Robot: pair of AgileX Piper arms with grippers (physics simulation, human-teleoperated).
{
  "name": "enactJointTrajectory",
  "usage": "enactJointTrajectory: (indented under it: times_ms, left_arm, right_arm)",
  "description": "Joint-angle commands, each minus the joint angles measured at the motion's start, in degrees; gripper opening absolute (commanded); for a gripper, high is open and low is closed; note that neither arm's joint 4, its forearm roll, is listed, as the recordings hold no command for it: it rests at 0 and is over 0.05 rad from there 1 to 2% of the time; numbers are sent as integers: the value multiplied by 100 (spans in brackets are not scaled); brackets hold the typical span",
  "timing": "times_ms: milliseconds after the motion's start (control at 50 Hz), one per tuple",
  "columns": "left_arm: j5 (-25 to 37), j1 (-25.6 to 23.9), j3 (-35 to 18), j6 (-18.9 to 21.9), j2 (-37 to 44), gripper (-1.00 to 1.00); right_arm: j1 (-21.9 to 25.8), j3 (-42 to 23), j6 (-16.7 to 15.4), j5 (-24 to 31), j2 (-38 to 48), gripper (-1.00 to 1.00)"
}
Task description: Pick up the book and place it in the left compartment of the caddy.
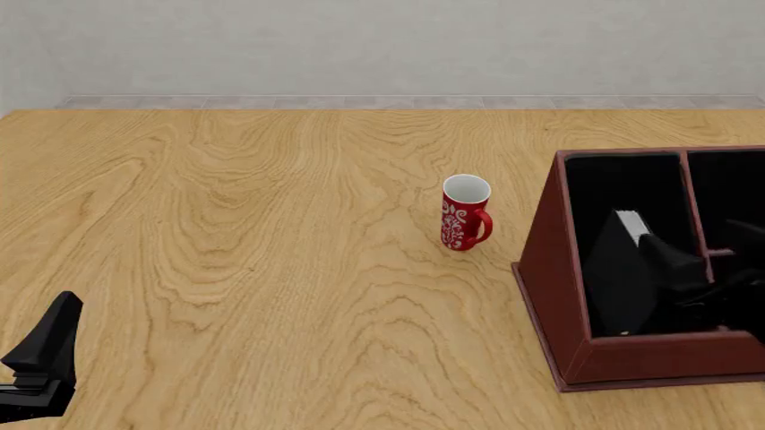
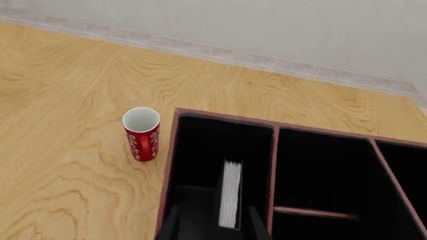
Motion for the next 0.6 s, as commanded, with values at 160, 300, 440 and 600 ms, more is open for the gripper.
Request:
enactJointTrajectory:
  times_ms: [160, 300, 440, 600]
  left_arm:
    - [0, 0, 0, 0, 0, 100]
    - [0, 0, 0, 0, 0, 100]
    - [0, 0, 0, 0, 0, 100]
    - [0, 0, 0, 0, 0, 100]
  right_arm:
    - [218, -312, -145, 855, -1014, 100]
    - [323, -580, -212, 1241, -1316, 100]
    - [450, -871, -260, 1528, -1494, 100]
    - [576, -972, -291, 1703, -1666, 100]
